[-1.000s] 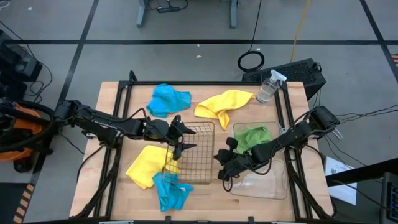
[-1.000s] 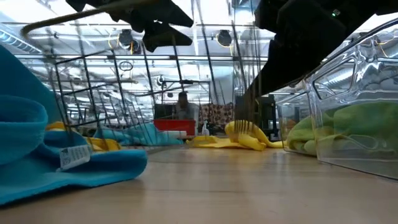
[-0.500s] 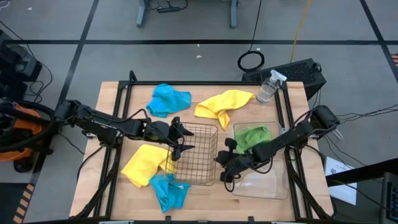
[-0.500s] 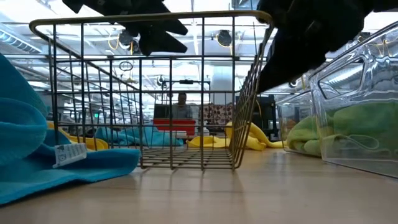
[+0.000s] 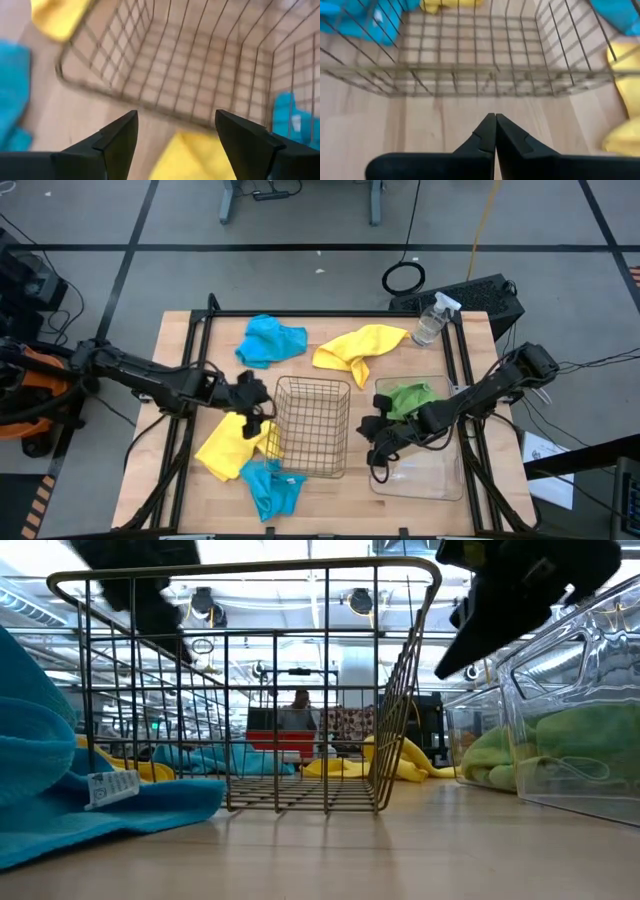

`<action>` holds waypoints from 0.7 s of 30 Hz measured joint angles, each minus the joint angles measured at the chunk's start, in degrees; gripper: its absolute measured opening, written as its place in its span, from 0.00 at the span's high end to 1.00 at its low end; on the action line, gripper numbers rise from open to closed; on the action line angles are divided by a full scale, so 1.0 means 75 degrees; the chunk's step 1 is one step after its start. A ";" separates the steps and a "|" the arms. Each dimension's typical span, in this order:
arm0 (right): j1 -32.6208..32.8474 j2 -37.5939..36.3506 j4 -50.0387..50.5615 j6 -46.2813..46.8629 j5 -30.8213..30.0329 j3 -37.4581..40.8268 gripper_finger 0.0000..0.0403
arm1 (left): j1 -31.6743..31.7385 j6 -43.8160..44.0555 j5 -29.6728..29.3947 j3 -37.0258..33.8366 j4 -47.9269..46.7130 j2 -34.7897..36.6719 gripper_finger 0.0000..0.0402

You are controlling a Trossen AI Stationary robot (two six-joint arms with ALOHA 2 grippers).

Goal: Sort microfiber towel by color & place in baskets
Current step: Adjust the wire basket

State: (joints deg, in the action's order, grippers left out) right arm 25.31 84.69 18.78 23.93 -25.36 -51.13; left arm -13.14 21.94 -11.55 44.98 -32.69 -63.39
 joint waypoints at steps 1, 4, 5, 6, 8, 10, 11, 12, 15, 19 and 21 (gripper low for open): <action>0.0011 -0.0006 0.0119 0.0038 0.0001 0.0000 1.00 | -0.0124 0.0191 -0.0019 -0.0123 -0.0037 0.0055 0.32; 0.0037 -0.0006 0.0263 0.0009 0.0003 0.0000 1.00 | -0.0514 0.0614 -0.0061 -0.0510 0.0294 0.0069 0.32; 0.0036 -0.0006 0.0257 -0.0014 0.0003 0.0000 1.00 | -0.0644 0.0679 -0.0085 -0.0621 0.0506 0.0078 0.32; 0.0037 -0.0006 0.0239 -0.0030 0.0003 0.0000 1.00 | -0.0773 0.0772 -0.0100 -0.0716 0.0677 0.0083 0.32; 0.0037 -0.0006 0.0238 -0.0037 0.0003 0.0000 1.00 | -0.0970 0.0833 -0.0176 -0.0950 0.0938 0.0057 0.32; 0.0037 -0.0006 0.0223 -0.0041 0.0000 0.0000 1.00 | -0.1095 0.0832 -0.0380 -0.1104 0.1430 0.0063 0.32; 0.0037 -0.0006 0.0223 -0.0032 0.0000 0.0000 1.00 | -0.1135 0.0832 -0.0492 -0.1144 0.1599 0.0072 0.32; 0.0037 -0.0006 0.0223 0.0006 0.0000 0.0000 1.00 | -0.1166 0.0831 -0.0629 -0.1178 0.1681 0.0061 0.32; 0.0037 -0.0020 0.0218 0.0097 0.0003 0.0000 1.00 | -0.1168 0.0646 -0.0971 -0.1191 0.1843 -0.0053 0.32; 0.0037 -0.0059 0.0124 0.0119 0.0014 0.0000 1.00 | -0.1091 0.0036 -0.1382 -0.1188 0.2334 -0.0235 0.32; 0.0037 -0.0123 0.0119 0.0143 0.0047 0.0000 1.00 | -0.1010 -0.0170 -0.1410 -0.1188 0.2501 -0.0326 0.32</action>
State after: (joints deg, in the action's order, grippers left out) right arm 25.58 83.77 19.67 25.00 -25.01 -51.13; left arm -20.72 20.66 -22.12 36.07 -13.93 -65.84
